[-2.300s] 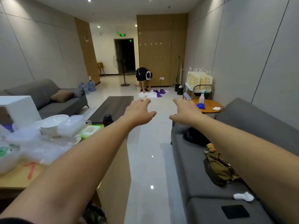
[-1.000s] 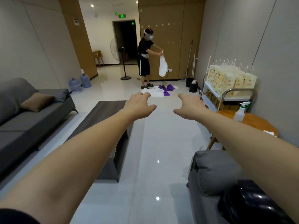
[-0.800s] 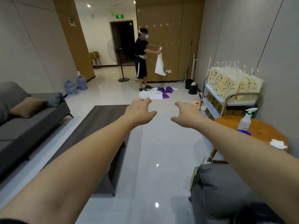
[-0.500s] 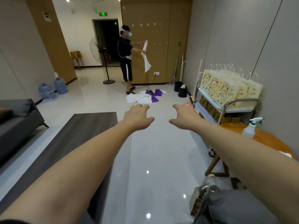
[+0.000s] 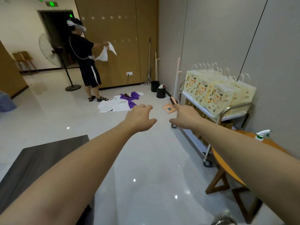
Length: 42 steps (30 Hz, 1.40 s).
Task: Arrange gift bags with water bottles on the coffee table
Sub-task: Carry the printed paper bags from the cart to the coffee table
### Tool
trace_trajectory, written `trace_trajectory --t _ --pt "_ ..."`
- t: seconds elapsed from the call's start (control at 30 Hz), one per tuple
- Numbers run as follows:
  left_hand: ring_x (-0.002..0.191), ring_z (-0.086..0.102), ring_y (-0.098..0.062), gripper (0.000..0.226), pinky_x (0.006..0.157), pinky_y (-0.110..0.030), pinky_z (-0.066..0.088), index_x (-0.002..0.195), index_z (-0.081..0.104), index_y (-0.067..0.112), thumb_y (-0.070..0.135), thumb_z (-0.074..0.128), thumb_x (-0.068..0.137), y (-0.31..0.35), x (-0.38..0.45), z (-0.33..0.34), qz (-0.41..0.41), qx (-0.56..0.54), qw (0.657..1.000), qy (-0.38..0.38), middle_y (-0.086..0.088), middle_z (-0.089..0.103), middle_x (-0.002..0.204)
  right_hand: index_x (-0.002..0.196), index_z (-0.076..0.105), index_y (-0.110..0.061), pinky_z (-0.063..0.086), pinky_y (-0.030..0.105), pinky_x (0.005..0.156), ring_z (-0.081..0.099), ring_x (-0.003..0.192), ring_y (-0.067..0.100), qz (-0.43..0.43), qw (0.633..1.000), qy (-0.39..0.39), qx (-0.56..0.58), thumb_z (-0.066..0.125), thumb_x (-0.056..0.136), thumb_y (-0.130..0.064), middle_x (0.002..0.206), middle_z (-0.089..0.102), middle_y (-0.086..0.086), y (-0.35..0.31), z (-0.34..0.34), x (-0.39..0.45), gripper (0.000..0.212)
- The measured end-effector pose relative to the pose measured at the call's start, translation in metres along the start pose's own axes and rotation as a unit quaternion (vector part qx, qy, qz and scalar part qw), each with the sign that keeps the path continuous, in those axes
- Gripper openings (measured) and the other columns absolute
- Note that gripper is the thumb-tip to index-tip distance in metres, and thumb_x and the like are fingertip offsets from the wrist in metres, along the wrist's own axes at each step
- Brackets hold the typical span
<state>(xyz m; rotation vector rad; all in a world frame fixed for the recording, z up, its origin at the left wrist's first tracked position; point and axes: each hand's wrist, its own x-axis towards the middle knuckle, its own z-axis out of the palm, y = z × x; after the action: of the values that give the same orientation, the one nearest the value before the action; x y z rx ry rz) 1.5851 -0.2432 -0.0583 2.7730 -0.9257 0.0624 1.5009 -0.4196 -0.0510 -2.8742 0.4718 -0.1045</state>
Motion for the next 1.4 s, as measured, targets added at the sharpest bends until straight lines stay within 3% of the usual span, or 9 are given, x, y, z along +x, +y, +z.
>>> trace_trajectory --t 0.17,0.3,0.57,0.67,0.77,0.97,1.07,1.2,1.4 --pt "0.134 0.045 -0.026 0.064 0.106 -0.043 0.045 0.15 0.04 0.023 0.047 0.061 0.095 -0.052 0.105 0.026 -0.002 -0.006 1.0 0.0 -0.005 0.047 0.149 0.143 0.043 -0.019 0.054 0.041 0.092 0.059 0.105 0.026 -0.008 1.0 -0.003 0.006 0.065 0.091 -0.044 0.117 0.062 0.009 0.0 0.03 0.122 0.061" --pt "0.13 0.049 -0.025 0.061 0.102 -0.039 0.045 0.147 0.044 0.022 0.045 0.063 0.094 -0.093 0.201 0.028 -0.019 -0.011 1.0 -0.002 -0.006 0.051 0.144 0.14 0.045 -0.017 0.051 0.034 0.077 0.055 0.097 0.022 -0.002 0.999 -0.014 0.035 0.066 0.092 -0.042 0.116 0.059 0.009 -0.001 0.039 0.228 0.058" --pt "0.122 0.051 -0.024 0.059 0.092 -0.033 0.043 0.145 0.046 0.021 0.044 0.062 0.093 -0.162 0.368 0.014 -0.041 -0.005 0.999 0.014 -0.004 0.054 0.137 0.15 0.038 -0.017 0.049 0.032 0.083 0.057 0.116 0.027 -0.021 0.997 -0.016 0.073 0.067 0.094 -0.04 0.137 0.056 0.01 -0.019 0.033 0.416 0.067" --pt "0.112 0.053 -0.021 0.055 0.084 -0.031 0.042 0.14 0.049 0.02 0.044 0.063 0.092 -0.187 0.42 0.021 -0.039 0.007 0.999 -0.002 -0.004 0.058 0.129 0.149 0.039 -0.016 0.042 0.029 0.08 0.055 0.118 0.027 -0.026 0.997 -0.027 0.069 0.068 0.095 -0.038 0.137 0.055 0.011 -0.031 0.04 0.468 0.065" --pt "0.113 0.054 -0.022 0.056 0.085 -0.032 0.046 0.14 0.049 0.021 0.044 0.064 0.091 -0.213 0.475 0.03 -0.033 -0.006 0.999 -0.005 -0.004 0.059 0.129 0.15 0.039 -0.016 0.044 0.03 0.081 0.056 0.115 0.027 -0.024 0.997 -0.03 0.065 0.067 0.095 -0.039 0.135 0.056 0.011 -0.036 0.05 0.523 0.066" --pt "0.119 0.053 -0.025 0.058 0.094 -0.038 0.052 0.144 0.047 0.023 0.042 0.065 0.092 -0.254 0.599 0.048 0.016 -0.032 0.999 -0.012 -0.004 0.055 0.138 0.151 0.038 -0.017 0.051 0.034 0.086 0.058 0.115 0.028 0.016 0.998 -0.012 0.062 0.068 0.093 -0.039 0.133 0.059 0.01 -0.033 0.069 0.635 0.068" --pt "0.127 0.05 -0.026 0.06 0.101 -0.04 0.048 0.147 0.044 0.022 0.043 0.064 0.094 -0.269 0.677 0.05 0.064 -0.035 0.997 -0.018 -0.006 0.051 0.145 0.139 0.046 -0.014 0.049 0.036 0.078 0.059 0.109 0.03 0.053 0.997 0.005 0.049 0.068 0.091 -0.039 0.113 0.06 0.008 -0.026 0.072 0.696 0.058" --pt "0.127 0.05 -0.027 0.058 0.101 -0.04 0.045 0.144 0.046 0.02 0.045 0.063 0.095 -0.272 0.777 0.051 0.138 -0.041 0.989 -0.041 -0.007 0.052 0.142 0.144 0.045 -0.013 0.051 0.038 0.09 0.057 0.118 0.031 0.132 0.99 0.006 0.049 0.069 0.09 -0.038 0.131 0.06 0.011 -0.016 0.066 0.765 0.063" --pt "0.126 0.049 -0.028 0.06 0.1 -0.042 0.046 0.143 0.047 0.022 0.046 0.062 0.091 -0.269 0.891 0.073 0.222 -0.046 0.972 -0.067 -0.006 0.053 0.138 0.14 0.047 -0.014 0.053 0.043 0.091 0.06 0.112 0.031 0.224 0.974 0.024 0.027 0.069 0.087 -0.04 0.124 0.063 0.013 0.008 0.065 0.837 0.063"
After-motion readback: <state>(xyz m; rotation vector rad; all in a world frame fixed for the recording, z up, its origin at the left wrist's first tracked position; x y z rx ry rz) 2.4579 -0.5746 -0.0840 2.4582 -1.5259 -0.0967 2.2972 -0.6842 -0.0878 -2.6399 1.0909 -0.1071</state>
